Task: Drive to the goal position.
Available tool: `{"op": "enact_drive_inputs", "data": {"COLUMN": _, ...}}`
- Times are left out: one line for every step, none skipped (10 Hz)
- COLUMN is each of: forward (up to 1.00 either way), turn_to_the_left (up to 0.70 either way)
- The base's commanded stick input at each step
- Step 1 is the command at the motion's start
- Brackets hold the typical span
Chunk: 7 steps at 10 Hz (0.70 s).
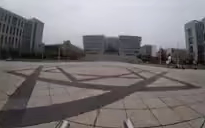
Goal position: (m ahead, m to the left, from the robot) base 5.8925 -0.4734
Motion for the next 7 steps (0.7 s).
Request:
{"op": "enact_drive_inputs", "data": {"forward": 1.00, "turn_to_the_left": 0.00}}
{"op": "enact_drive_inputs", "data": {"forward": 1.00, "turn_to_the_left": 0.00}}
{"op": "enact_drive_inputs", "data": {"forward": 1.00, "turn_to_the_left": 0.00}}
{"op": "enact_drive_inputs", "data": {"forward": 1.00, "turn_to_the_left": 0.00}}
{"op": "enact_drive_inputs", "data": {"forward": 1.00, "turn_to_the_left": 0.00}}
{"op": "enact_drive_inputs", "data": {"forward": 1.00, "turn_to_the_left": 0.00}}
{"op": "enact_drive_inputs", "data": {"forward": 1.00, "turn_to_the_left": 0.00}}
